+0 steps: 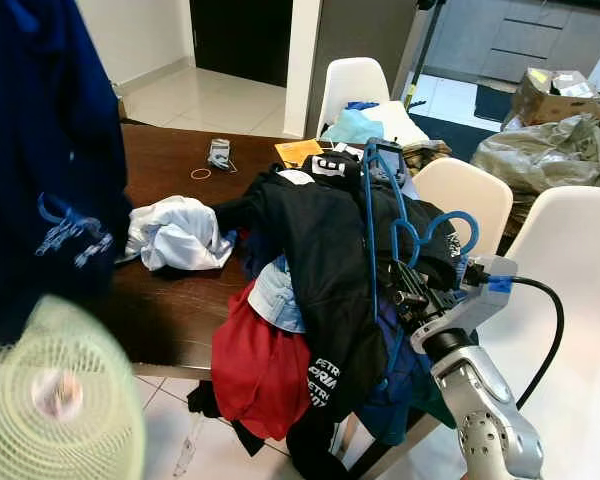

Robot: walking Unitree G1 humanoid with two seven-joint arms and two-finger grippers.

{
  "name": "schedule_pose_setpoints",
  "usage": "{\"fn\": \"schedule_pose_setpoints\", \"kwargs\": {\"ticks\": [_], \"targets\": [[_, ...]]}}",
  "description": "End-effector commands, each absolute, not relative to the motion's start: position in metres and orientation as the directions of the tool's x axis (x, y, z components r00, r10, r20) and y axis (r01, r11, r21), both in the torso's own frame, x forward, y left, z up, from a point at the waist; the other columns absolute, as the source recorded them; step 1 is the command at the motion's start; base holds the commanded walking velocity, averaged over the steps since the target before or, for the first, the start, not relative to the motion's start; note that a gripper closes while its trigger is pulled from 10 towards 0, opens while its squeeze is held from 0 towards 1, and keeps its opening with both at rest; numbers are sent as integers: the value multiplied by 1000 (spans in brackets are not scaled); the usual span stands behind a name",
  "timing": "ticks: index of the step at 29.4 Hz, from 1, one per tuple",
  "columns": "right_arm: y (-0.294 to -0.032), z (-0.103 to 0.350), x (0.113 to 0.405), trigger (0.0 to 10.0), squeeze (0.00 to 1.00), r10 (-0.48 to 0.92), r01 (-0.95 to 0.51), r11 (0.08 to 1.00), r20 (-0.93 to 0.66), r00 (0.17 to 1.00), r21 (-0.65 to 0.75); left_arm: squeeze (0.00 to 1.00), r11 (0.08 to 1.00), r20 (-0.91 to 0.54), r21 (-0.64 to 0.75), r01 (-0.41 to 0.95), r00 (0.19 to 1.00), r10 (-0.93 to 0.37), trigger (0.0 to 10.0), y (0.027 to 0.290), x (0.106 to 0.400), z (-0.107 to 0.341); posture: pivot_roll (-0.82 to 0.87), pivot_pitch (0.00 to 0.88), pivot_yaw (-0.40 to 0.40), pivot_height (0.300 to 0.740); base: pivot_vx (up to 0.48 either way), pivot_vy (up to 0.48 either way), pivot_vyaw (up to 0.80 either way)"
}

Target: Hang hanger

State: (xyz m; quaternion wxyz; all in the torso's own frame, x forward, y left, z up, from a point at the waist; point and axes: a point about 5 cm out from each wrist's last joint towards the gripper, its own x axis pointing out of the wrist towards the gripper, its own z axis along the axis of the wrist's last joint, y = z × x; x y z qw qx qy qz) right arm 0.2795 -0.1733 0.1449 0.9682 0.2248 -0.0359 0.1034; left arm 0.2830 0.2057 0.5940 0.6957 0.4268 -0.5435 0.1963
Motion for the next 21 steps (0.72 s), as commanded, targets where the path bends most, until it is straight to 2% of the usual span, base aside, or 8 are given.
{"fn": "schedule_pose_setpoints", "kwargs": {"ticks": [1, 3, 9, 12, 18, 19, 20, 21], "targets": [[-175, 142, 280, 10000, 0, 170, -199, 875, 104, 980, 441, 0, 662, 862, 503, -555, 378, -337, 1294, 171, 307, 568, 51, 37, -29, 740, -281, 0, 0], [-175, 142, 280, 10000, 0, 170, -199, 875, 104, 980, 441, 0, 662, 862, 503, -555, 378, -337, 1294, 171, 307, 568, 51, 37, -29, 740, -281, 0, 0], [-175, 142, 278, 10000, 0, 163, -193, 872, 106, 981, 449, 0, 770, 739, 564, -296, 597, -312, 1725, 169, 364, 490, 51, 42, -27, 740, -364, 0, 0], [-174, 141, 278, 10000, 0, 166, -195, 869, 103, 981, 455, 0, 787, 654, 565, -248, 716, -244, 3333, 188, 387, 435, 51, 42, -24, 740, -442, 0, 0], [-174, 140, 277, 10000, 0, 166, -194, 867, 100, 981, 459, 0, 801, 676, 522, -294, 715, -178, 3412, 215, 380, 433, 55, 42, -22, 740, -253, 0, 0], [-174, 140, 277, 10000, 0, 166, -193, 866, 99, 981, 461, 0, 796, 692, 507, -331, 707, -146, 3882, 226, 376, 435, 54, 40, -21, 740, 0, 0, 0], [-174, 140, 277, 10000, 0, 166, -193, 866, 98, 981, 461, 0, 788, 702, 490, -373, 705, -102, 5922, 239, 372, 435, 52, 40, -20, 740, 0, 0, 0], [-174, 140, 277, 10000, 0, 166, -193, 866, 98, 981, 461, 0, 788, 702, 490, -373, 705, -102, 5922, 239, 372, 435, 52, 40, -20, 740, 0, 0, 0]]}}
